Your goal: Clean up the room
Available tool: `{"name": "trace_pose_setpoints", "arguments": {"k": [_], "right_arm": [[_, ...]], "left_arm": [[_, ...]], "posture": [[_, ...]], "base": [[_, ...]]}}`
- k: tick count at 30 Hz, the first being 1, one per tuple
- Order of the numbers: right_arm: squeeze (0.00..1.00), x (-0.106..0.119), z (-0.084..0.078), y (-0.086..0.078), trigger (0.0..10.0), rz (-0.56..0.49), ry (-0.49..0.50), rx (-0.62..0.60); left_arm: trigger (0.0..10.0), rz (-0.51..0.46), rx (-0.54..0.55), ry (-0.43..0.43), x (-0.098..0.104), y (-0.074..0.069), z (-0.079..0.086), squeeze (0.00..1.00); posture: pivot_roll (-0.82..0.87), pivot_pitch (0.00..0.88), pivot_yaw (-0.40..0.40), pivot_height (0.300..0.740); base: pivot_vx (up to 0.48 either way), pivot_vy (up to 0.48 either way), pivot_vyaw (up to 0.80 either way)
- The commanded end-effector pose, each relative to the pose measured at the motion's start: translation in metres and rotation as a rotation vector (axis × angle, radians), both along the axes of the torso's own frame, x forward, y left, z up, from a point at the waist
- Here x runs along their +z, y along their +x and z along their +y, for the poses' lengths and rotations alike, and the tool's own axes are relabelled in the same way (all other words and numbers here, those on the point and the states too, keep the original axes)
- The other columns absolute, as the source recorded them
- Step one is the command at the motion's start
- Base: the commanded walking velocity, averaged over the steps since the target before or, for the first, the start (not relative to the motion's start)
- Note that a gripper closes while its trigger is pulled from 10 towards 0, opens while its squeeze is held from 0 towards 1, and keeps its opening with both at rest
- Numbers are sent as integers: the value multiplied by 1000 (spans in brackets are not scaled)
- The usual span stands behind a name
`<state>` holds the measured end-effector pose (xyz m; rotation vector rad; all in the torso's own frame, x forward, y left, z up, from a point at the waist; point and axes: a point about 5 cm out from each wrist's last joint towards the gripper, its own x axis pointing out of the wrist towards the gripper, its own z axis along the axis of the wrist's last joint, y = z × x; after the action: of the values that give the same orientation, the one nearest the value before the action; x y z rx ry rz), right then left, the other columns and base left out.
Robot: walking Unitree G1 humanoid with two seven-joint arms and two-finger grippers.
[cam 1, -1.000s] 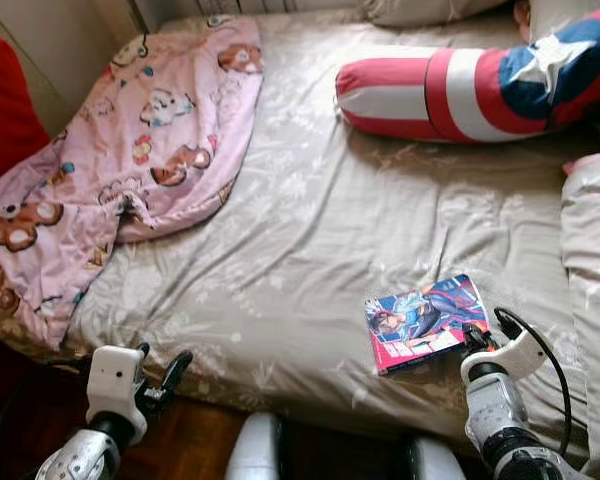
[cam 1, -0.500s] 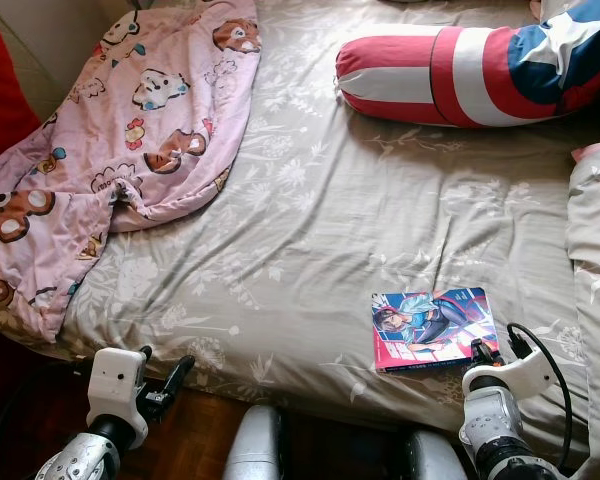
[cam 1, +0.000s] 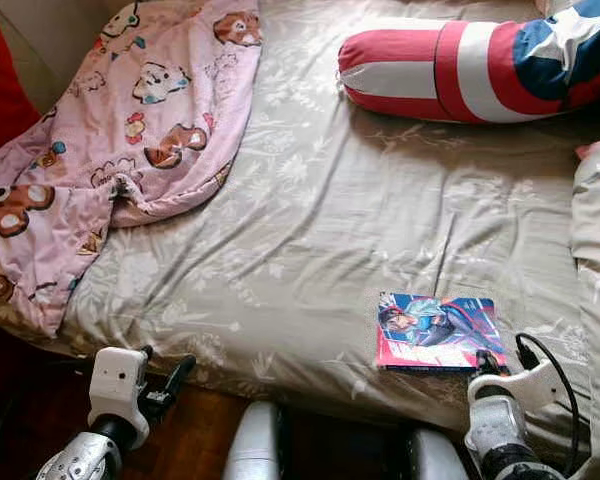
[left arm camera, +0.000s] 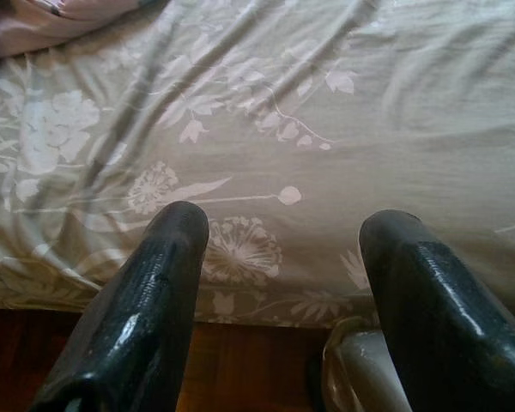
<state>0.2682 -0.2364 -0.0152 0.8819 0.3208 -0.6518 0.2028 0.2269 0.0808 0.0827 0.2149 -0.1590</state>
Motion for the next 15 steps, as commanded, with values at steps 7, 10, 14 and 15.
{"name": "trace_pose_setpoints", "arguments": {"k": [7,10,14,15], "right_arm": [[169,-13,2,-13,10000,89,14,-11],[0,-14,-1,-16,10000,109,6,-16],[0,-15,-4,-17,10000,118,1,-20],[153,-14,-4,-17,10000,115,-3,-14]], "left_arm": [[10000,26,13,3,-4,-2,1,0],[10000,24,13,-1,-5,-1,-1,0],[10000,18,12,-8,-5,2,-3,0],[10000,17,12,-8,-6,3,-3,0]], "posture": [[237,312,148,658],[233,308,145,658],[229,306,140,658],[224,306,138,658]], "base": [[0,0,0],[0,0,0],[0,0,0],[0,0,0]]}}
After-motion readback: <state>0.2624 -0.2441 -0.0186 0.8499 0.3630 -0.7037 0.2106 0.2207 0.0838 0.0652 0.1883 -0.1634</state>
